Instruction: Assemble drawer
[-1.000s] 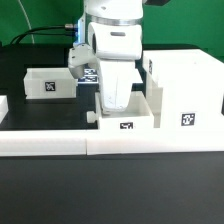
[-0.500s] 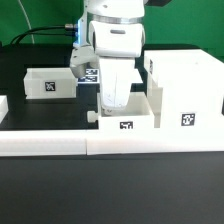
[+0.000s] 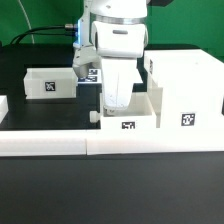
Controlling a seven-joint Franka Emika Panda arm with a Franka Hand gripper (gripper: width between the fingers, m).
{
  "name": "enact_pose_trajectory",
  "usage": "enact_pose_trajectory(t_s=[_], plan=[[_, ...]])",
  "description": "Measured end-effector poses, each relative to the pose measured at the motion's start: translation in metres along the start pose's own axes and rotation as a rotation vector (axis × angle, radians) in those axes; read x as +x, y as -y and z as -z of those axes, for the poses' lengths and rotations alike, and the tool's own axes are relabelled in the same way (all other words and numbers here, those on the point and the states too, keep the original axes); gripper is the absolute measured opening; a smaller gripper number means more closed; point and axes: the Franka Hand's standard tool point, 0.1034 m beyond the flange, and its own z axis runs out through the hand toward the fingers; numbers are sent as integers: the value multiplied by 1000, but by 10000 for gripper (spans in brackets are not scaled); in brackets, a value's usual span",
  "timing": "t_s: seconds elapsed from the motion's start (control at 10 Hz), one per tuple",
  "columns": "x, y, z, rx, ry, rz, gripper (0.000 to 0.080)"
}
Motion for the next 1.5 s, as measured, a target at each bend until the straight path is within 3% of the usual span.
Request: enact_pose_trajectory(t_s=[0.1, 0.2, 1.5], plan=[[5, 1, -2, -17, -4, -5, 42], [6, 2, -2, -8, -3, -5, 42], [12, 2, -1, -10, 19, 59, 42]])
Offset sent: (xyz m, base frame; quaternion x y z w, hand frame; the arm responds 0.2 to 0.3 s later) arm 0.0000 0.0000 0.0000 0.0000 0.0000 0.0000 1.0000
